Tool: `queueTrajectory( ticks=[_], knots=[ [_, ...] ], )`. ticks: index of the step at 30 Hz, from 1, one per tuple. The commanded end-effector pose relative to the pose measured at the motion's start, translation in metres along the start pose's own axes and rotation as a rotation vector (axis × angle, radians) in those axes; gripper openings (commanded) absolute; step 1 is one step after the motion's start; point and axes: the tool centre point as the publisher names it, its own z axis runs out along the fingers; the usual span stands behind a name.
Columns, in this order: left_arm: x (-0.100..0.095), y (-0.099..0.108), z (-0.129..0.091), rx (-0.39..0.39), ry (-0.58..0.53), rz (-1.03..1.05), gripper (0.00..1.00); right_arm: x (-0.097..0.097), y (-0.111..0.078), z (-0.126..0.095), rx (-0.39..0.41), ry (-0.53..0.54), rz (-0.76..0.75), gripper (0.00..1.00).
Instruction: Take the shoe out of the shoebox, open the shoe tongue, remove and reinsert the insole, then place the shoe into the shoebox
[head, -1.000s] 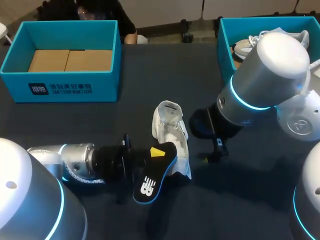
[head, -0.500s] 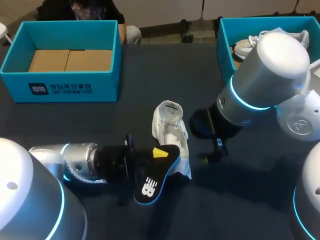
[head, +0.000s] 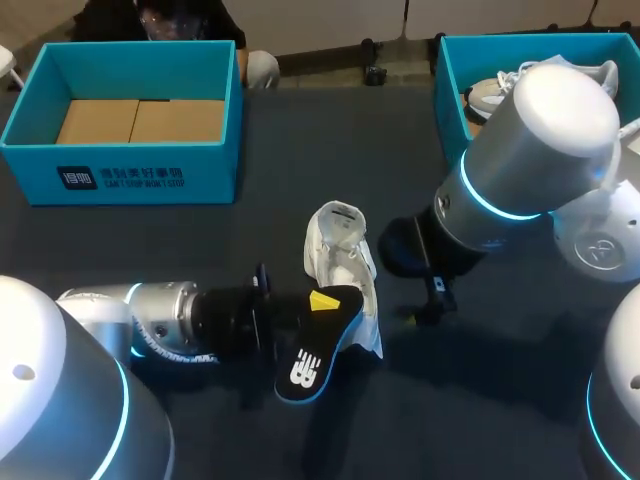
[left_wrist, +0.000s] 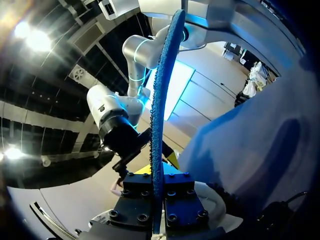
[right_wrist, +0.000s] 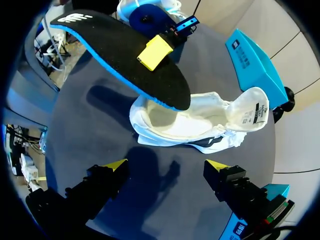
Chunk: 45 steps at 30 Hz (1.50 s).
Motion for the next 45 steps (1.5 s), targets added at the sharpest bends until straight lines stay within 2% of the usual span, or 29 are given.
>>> queueTrajectory(
  ticks=[1,23,45],
  knots=[
    [0.001,-0.001,0.006,-0.005,0.0,0.0,0.0,0.001,-0.001,0.0,-0.002,-0.001,-0.001,1.0],
    [0.003,0.014,0.019,-0.006,0.013,-0.023,0.0,0.001,-0.001,0.0,-0.002,-0.001,-0.001,1.0],
    [0.015,0.027,0.025,-0.063,-0.002,-0.073,0.0,0.001,-0.001,0.0,-0.002,-0.001,-0.001,1.0]
  ],
)
